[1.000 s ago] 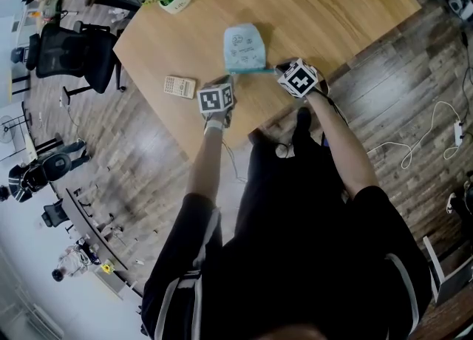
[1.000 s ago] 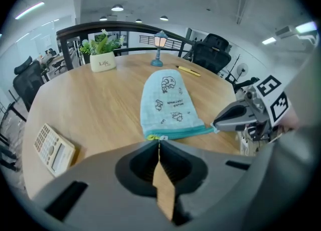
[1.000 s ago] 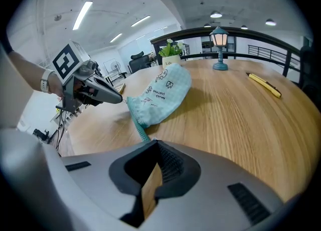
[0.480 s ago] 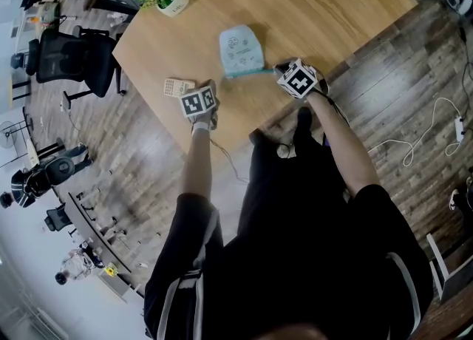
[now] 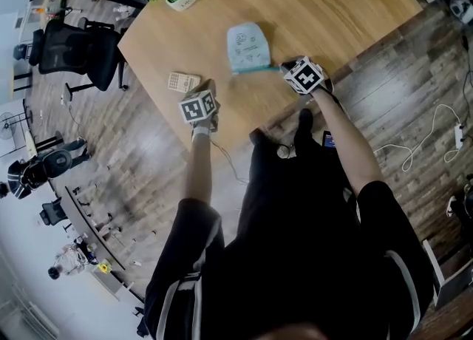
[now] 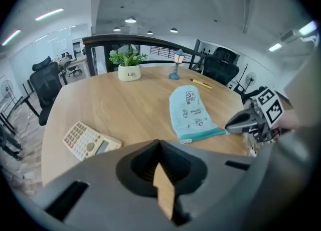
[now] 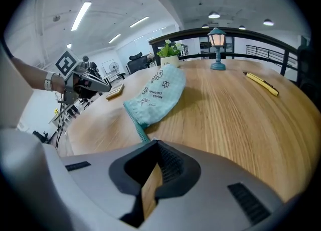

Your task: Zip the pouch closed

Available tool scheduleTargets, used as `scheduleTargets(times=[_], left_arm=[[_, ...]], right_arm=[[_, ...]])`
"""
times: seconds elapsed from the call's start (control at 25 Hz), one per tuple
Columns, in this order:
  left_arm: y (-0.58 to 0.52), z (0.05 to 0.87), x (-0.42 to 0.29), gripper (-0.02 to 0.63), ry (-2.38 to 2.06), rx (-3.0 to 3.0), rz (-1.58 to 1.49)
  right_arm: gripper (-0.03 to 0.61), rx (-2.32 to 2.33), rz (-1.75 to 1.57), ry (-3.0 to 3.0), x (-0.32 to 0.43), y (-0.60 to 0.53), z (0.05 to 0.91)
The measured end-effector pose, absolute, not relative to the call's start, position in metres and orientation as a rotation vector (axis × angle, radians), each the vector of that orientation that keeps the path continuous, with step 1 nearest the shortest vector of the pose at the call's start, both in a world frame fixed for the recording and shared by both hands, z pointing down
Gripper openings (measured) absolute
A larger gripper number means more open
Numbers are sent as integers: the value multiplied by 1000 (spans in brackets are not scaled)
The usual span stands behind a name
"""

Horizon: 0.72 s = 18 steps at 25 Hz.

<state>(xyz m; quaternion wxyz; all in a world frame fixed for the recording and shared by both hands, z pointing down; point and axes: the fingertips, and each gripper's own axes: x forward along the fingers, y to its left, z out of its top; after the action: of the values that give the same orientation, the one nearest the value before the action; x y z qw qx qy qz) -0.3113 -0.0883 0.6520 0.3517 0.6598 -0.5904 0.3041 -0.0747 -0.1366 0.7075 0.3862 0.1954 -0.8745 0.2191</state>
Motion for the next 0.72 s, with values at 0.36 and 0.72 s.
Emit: scheduleTargets(times=[0.36, 0.72], left_arm=[[-75, 622, -305, -2, -1578, 1794, 669], [-80, 550, -315, -2, -1746, 2012, 516]], right_arm=[[12, 603, 707, -2341, -65, -131, 671], [11, 852, 410, -2545, -70, -131, 584]])
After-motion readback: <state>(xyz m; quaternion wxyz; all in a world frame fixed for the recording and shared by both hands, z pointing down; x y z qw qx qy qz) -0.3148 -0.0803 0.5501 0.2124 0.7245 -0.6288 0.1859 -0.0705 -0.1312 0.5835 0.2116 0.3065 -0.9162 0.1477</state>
